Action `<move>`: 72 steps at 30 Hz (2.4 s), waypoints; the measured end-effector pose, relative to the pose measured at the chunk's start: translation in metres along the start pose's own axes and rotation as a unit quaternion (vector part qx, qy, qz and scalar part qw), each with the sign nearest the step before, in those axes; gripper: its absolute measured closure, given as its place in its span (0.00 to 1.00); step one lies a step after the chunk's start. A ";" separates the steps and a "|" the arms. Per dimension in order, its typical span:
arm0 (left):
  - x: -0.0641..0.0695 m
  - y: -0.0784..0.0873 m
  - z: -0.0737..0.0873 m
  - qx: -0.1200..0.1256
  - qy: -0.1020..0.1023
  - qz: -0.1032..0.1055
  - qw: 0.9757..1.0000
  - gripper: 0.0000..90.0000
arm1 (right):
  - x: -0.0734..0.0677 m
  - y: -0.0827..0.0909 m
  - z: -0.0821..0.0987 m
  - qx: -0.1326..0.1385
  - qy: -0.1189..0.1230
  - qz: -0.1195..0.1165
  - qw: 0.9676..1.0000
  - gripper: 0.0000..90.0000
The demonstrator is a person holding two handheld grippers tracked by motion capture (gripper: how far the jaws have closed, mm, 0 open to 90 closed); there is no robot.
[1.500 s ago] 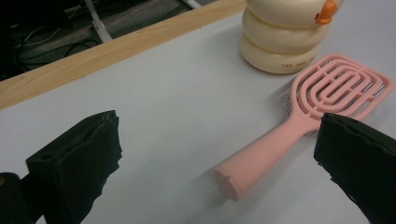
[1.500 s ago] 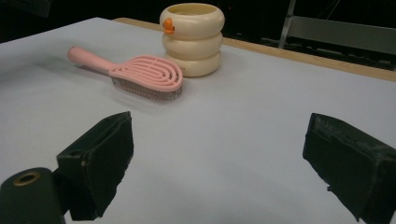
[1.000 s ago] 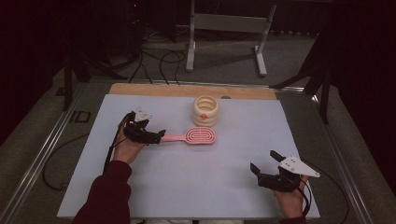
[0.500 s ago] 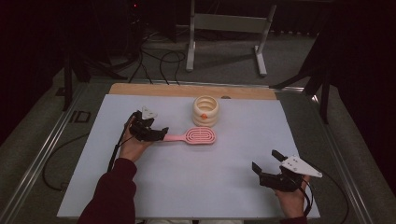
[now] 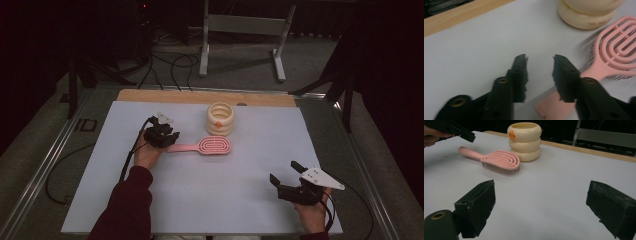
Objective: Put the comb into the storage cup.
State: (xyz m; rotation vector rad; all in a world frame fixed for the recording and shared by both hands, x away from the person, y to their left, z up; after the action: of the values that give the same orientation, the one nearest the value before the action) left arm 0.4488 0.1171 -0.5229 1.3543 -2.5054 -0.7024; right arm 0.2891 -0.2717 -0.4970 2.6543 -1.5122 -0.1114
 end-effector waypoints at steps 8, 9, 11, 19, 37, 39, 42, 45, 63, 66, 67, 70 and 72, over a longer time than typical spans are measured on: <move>0.007 -0.017 0.012 -0.042 -0.017 0.006 0.999 0.99 | 0.001 0.000 0.002 -0.002 0.000 0.000 1.000 0.10; 0.009 -0.018 0.013 -0.048 -0.021 0.006 0.999 1.00 | 0.001 0.000 0.001 -0.002 -0.001 0.000 1.000 0.10; 0.011 -0.020 0.015 -0.057 -0.029 0.008 0.998 1.00 | 0.001 0.000 0.002 -0.002 -0.001 -0.001 1.000 0.10; 0.016 -0.018 0.020 -0.071 -0.039 0.004 0.997 1.00 | 0.001 0.000 0.001 -0.003 0.000 0.001 1.000 0.10; 0.029 0.005 0.039 -0.090 -0.049 -0.003 0.995 1.00 | 0.000 0.000 0.001 -0.003 0.002 -0.001 1.000 0.10; 0.030 0.009 0.041 -0.092 -0.050 -0.004 0.995 1.00 | 0.000 0.000 0.001 -0.002 0.002 -0.001 1.000 0.10; 0.032 0.014 0.044 -0.096 -0.051 -0.002 0.994 1.00 | 0.000 0.000 0.001 -0.003 0.001 -0.001 1.000 0.10; 0.033 0.019 0.048 -0.101 -0.052 0.000 0.994 1.00 | -0.001 -0.001 0.001 -0.003 0.002 -0.001 1.000 0.10; 0.052 0.035 0.057 -0.104 -0.026 0.033 0.994 1.00 | -0.002 -0.001 0.002 -0.005 0.001 -0.002 1.000 0.10; 0.055 0.037 0.058 -0.105 -0.019 0.041 0.993 1.00 | -0.002 -0.001 0.002 -0.005 0.001 -0.002 1.000 0.10; 0.056 0.037 0.058 -0.105 -0.018 0.042 0.993 1.00 | -0.002 -0.001 0.002 -0.005 0.001 -0.002 1.000 0.10; 0.059 0.039 0.058 -0.106 -0.014 0.048 0.993 1.00 | -0.002 -0.002 0.002 -0.005 0.001 -0.003 1.000 0.10; 0.062 0.039 0.059 -0.103 -0.014 0.050 0.993 1.00 | -0.002 -0.002 0.002 -0.005 0.001 -0.003 1.000 0.10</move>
State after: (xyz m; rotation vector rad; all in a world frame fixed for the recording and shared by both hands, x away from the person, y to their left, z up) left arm 0.3622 0.1022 -0.5568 1.1462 -2.4226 -0.9347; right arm 0.2892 -0.2691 -0.4992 2.6502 -1.4993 -0.1156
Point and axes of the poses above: each handheld gripper's, and its own axes: y roughly backward along the jaws, z roughly out of its underside, x roughly to its right, the point moved 6 cm from there along -y, roughly forward along the jaws, and after that the axes turned 15 degrees about x, right-handed, at the moved point
